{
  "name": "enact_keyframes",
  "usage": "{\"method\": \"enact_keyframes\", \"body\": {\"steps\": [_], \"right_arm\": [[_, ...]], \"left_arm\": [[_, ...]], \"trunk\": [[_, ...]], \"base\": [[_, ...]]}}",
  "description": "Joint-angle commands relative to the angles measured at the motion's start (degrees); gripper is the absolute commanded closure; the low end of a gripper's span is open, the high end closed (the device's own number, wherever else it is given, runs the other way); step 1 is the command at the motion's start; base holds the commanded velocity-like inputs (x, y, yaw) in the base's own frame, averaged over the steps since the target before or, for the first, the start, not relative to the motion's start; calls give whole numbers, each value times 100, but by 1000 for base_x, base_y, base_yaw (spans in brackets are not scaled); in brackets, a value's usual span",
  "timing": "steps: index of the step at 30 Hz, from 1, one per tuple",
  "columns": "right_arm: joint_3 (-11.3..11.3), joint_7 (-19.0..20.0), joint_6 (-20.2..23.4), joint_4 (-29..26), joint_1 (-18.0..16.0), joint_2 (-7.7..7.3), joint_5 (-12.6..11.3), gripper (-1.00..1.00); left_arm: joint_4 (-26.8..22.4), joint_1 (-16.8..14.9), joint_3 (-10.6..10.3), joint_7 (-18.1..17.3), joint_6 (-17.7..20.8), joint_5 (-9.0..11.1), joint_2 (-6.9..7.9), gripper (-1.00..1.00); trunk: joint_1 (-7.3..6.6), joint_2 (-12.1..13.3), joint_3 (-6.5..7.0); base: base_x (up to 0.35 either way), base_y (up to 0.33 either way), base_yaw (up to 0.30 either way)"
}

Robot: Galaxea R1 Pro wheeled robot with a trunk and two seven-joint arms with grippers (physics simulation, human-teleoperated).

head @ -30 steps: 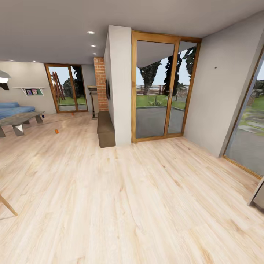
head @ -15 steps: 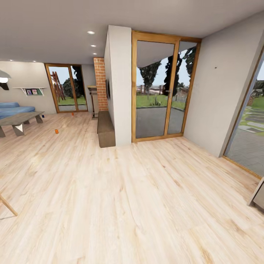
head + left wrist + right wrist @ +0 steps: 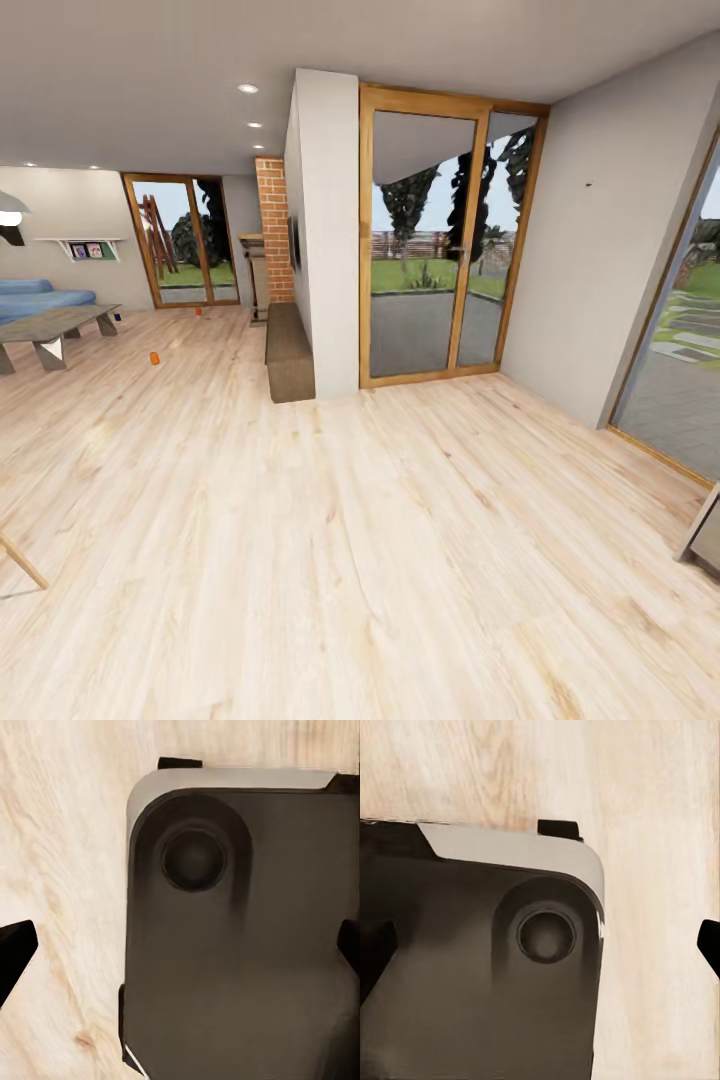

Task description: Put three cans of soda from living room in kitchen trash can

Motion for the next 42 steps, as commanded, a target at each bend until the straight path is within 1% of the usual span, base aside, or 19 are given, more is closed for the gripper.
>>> {"method": "enact_keyframes", "body": {"steps": [1, 2, 3, 6, 7, 10, 12, 16, 20, 21, 23, 24, 26, 28, 29, 30, 32, 38, 42], "right_arm": [[-1, -3, 5, -33, -33, 4, 22, -100], [-1, -6, 8, -364, -296, 8, 27, -100], [-1, -10, 63, -388, -531, 20, 34, -100], [-1, -13, 247, -411, -882, 36, 40, -100], [-1, -19, 457, -424, -1134, 47, 42, -100], [0, -24, 784, -461, -1546, 64, 43, -100], [29, -30, 1126, -595, -2071, 126, 92, -100], [136, -25, 1406, -952, -2439, 209, 306, -100], [244, -13, 1851, -1731, -2604, 236, 511, -100], [324, 1, 2482, -2995, -2615, 226, 598, -100], [365, 4, 2761, -3542, -2571, 217, 621, -100], [406, 6, 2991, -3952, -2491, 212, 632, -100], [441, 12, 3213, -4440, -2380, 204, 642, -100], [455, 29, 3351, -4918, -2210, 189, 641, -100], [459, 57, 3381, -5063, -2126, 181, 643, -100], [466, 373, 3442, -5660, -1794, 144, 662, -100], [468, 574, 3455, -5942, -1659, 122, 675, -100], [478, 876, 3483, -6403, -1385, 90, 700, -100], [681, 964, 3513, -6627, -1288, 98, 713, -100]], "left_arm": [[-30, -33, 3, 0, 2, 33, 4, -100], [-34, -351, 5, 0, 4, 484, 7, -100], [-41, -527, 9, 2, 21, 635, 11, -100], [-46, -778, 12, 6, 89, 850, 16, -100], [-48, -947, 13, 3, 179, 961, 20, -100], [-52, -1221, 17, -7, 336, 1071, 24, -100], [-60, -1636, 26, -11, 577, 1284, 14, -100], [-224, -2034, 24, 7, 804, 1586, -18, -100], [-824, -2324, 19, 103, 1358, 1751, -87, -100], [-2259, -2225, 13, 578, 2097, 1830, -169, -100], [-3146, -1968, 17, 803, 2362, 1856, -192, -100], [-4052, -1646, 18, 962, 2543, 1873, -208, -100], [-5072, -1195, 18, 1102, 2701, 1891, -229, -100], [-5565, -939, 12, 1181, 2777, 1938, -267, -100], [-5666, -882, 9, 1197, 2793, 1973, -296, -100], [-5921, -747, -2, 1238, 2836, 2126, -418, -100], [-5988, -714, -10, 1248, 2845, 2170, -451, -100], [-6077, -657, -2, 1251, 2835, 2229, -471, -100], [-6175, -626, 203, 1262, 2799, 2254, -453, -100]], "trunk": [[0, 0, 0], [0, 0, 0], [0, 0, 0], [0, 0, 0], [0, 0, 0], [0, 0, 0], [0, 0, 0], [0, 0, 0], [0, 0, 0], [0, 0, 0], [0, 0, 0], [0, 0, 0], [0, 0, 0], [0, 0, 0], [0, 0, 0], [0, 0, 0], [0, 0, 0], [0, 0, 0], [0, 0, 4]], "base": [[0, 0, 0], [0, 0, 0], [0, 0, 0], [0, 0, 0], [0, 0, 0], [0, 0, 0], [0, 0, 0], [0, 0, 0], [0, 0, 0], [0, 0, 0], [0, 0, 0], [0, 0, 0], [0, 0, 0], [0, 0, 0], [0, 0, 0], [0, 0, 0], [5, 0, 0], [147, 39, 0], [306, 74, -33]]}}
